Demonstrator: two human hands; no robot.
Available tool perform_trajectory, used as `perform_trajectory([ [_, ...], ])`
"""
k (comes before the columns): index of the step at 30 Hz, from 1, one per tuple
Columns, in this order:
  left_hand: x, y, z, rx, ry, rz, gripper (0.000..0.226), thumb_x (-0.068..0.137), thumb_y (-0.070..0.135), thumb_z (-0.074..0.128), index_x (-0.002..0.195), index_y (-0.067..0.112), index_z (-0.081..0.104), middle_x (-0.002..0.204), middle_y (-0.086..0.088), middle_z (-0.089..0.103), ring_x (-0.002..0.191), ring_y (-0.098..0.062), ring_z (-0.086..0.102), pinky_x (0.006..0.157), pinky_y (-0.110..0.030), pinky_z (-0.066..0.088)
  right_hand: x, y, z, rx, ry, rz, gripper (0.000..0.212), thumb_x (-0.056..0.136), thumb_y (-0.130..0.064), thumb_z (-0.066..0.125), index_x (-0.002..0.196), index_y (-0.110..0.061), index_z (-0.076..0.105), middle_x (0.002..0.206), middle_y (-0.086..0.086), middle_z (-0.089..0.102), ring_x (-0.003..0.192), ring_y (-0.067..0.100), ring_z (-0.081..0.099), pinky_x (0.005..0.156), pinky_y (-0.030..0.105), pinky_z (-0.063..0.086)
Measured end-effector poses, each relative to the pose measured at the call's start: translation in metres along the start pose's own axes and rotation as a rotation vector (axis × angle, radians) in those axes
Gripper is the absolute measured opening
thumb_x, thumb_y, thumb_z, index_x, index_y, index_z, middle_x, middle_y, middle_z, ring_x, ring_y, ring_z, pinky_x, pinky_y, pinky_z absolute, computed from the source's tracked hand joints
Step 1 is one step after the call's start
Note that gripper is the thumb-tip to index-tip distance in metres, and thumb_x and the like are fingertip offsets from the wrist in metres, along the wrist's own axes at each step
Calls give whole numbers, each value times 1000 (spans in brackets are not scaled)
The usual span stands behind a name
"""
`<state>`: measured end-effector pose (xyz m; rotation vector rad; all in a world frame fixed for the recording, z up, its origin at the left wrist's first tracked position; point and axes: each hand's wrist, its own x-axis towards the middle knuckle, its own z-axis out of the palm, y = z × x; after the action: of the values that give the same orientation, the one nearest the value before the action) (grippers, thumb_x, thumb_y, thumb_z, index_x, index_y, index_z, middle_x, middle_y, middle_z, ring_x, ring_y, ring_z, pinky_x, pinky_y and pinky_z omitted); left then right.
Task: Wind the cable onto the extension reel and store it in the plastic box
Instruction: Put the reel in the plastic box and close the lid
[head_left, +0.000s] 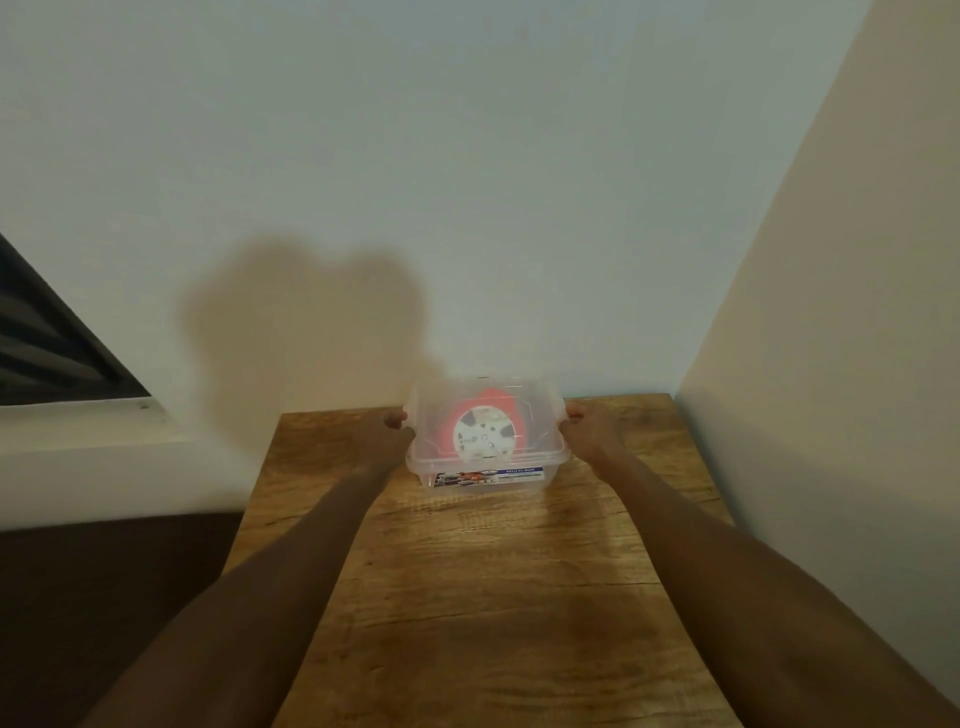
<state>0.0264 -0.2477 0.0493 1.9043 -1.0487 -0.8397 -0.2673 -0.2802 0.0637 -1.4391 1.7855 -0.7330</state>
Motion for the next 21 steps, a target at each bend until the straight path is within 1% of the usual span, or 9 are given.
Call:
perform_trajectory([
  [3,0,-7,5,12,16,22,43,83,-1,73,125,3,69,122,-16,71,102,-26,65,92,-43,58,2,0,3,-56,-6,-10,25,85,-7,55,102,-8,75,91,7,73,80,23,68,72,36,59],
  [6,-5,-10,8,73,72,65,38,88,3,71,126,1,69,122,-16,71,96,-22,62,89,-41,57,5,3,4,-46,-6,-14,25,84,-6,57,100,-7,76,87,8,74,77,24,69,71,43,60],
  [8,-5,-12,9,74,86,81,36,88,4,71,124,1,70,120,-17,72,95,-24,64,88,-41,57,6,6,5,38,-1,15,25,83,-3,57,98,-9,76,83,7,74,74,27,70,68,48,61],
  [10,-2,-12,8,89,85,88,35,87,5,71,122,2,72,119,-17,74,98,-27,68,90,-43,59,10,7,3,153,-40,105,23,85,-2,60,99,-12,75,84,8,74,75,29,71,64,49,61],
  [12,1,-8,6,151,67,80,34,87,7,69,121,3,74,117,-16,75,99,-29,70,90,-45,60,11,6,-5,269,-141,240,20,88,-6,65,106,-12,72,92,9,74,79,29,73,62,43,61],
  [14,3,-5,6,248,38,85,32,87,8,68,117,5,76,114,-15,76,95,-30,71,89,-46,61,14,5,-12,315,-208,311,22,89,-8,68,111,-12,69,98,8,74,81,28,73,61,39,60],
  [16,3,-2,8,275,42,88,31,87,7,67,117,4,76,114,-16,76,95,-32,72,88,-47,61,11,7,-14,363,-238,343,23,92,-11,66,114,-13,67,103,8,73,86,29,72,67,42,61],
  [18,1,-5,11,245,63,91,34,88,8,65,120,3,74,117,-17,75,98,-34,71,89,-48,61,5,16,-10,485,-289,402,24,93,-18,64,117,-11,64,105,10,72,92,30,71,75,47,60],
  [21,-3,-10,16,178,79,60,39,89,10,64,127,5,70,125,-15,72,108,-33,69,95,-49,58,-3,25,-3,670,-352,453,25,94,-24,63,116,-11,62,107,12,72,97,30,70,77,45,59],
])
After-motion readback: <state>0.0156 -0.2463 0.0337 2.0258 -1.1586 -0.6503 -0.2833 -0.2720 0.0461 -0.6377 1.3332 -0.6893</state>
